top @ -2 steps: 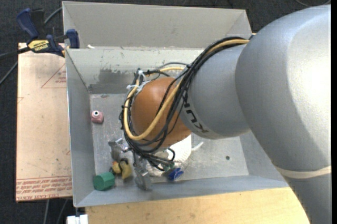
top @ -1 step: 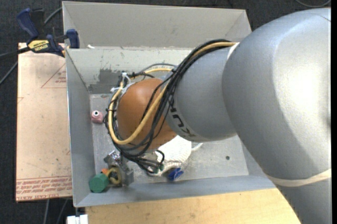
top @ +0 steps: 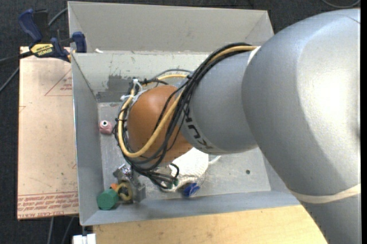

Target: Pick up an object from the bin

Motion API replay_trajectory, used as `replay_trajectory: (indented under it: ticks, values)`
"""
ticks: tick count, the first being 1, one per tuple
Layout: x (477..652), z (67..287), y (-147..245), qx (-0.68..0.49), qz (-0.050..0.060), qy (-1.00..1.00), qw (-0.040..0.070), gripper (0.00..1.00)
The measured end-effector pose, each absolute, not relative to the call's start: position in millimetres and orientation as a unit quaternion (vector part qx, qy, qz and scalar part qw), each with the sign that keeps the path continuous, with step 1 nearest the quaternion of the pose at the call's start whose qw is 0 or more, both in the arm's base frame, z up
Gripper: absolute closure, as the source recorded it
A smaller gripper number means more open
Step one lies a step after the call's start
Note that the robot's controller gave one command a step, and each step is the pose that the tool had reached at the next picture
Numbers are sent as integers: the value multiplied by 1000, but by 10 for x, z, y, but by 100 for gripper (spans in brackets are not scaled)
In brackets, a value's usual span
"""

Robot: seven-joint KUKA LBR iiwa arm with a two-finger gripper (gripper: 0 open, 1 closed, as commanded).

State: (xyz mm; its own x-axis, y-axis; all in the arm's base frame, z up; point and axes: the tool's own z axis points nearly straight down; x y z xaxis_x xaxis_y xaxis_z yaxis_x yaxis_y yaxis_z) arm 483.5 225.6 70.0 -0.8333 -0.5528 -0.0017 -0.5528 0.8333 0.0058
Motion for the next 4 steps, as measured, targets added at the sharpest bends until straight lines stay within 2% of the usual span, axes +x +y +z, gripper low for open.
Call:
replay_trajectory:
  ticks: [1,4]
  values:
    - [4828,726,2252,289,-3,-957,1,100]
    - [4830,1180,2256,288,-3,-958,0,100]
